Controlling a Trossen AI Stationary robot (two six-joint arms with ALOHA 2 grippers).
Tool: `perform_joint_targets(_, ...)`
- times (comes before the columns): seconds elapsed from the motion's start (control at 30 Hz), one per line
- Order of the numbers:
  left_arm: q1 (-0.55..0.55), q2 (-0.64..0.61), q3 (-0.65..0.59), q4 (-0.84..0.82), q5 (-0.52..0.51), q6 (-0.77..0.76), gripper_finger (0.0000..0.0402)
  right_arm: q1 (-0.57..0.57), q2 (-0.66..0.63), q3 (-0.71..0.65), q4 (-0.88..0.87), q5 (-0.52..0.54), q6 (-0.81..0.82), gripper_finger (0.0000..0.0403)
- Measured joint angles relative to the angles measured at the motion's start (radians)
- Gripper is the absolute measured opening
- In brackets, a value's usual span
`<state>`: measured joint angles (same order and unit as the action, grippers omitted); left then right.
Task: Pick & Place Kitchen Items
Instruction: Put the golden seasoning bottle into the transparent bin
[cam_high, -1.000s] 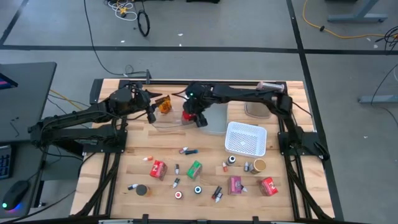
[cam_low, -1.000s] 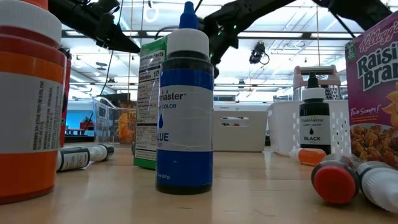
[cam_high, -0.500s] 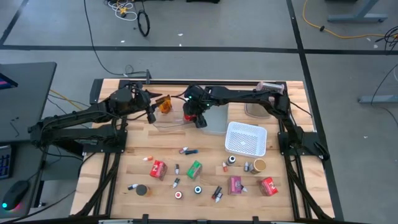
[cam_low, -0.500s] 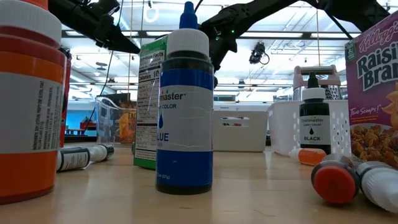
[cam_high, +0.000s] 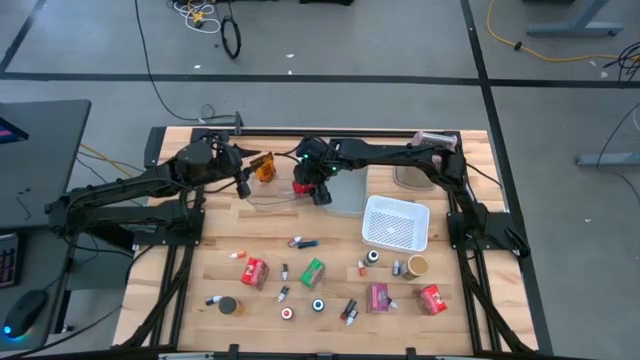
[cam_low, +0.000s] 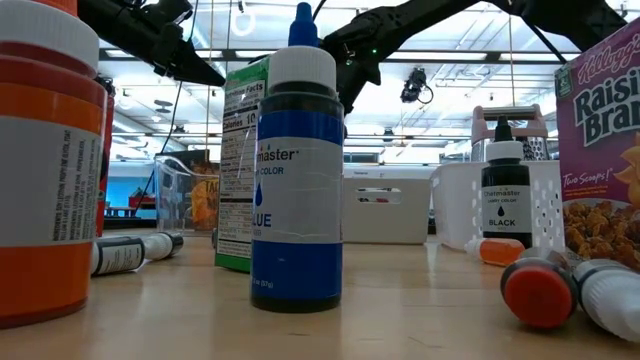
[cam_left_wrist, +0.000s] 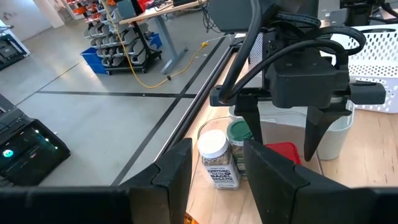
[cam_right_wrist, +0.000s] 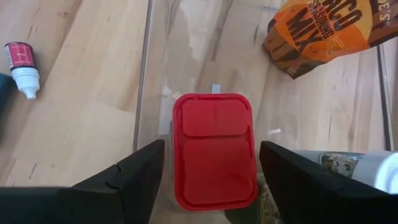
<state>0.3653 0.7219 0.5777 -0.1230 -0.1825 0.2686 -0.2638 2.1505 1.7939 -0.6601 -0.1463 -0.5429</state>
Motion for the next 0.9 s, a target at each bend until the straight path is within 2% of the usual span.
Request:
perform_joint_targets(0.23,0.000,0.000,0.000,0.000,0.000,-0.001,0.0153,0.035,-0.057,0.000,0.008,0.003,-0.011,0.0277)
perform_joint_targets(0.47,0.000,0.000,0.000,0.000,0.030,-0.006,0.0153,0.095,-0.150,0.000,-0.011,0.000,0.094,0.0269)
perform_joint_targets(0.77,0.000,0.000,0.000,0.000,0.320,-0.025,0.0153,0.173,-0.283,0.000,-0.189,-0.001,0.263,0.0251)
perform_joint_targets(0.9,0.000,0.000,0.000,0.001,0.436,-0.026,0.0153,0.220,-0.318,-0.018,-0.216,-0.003,0.298,0.0242)
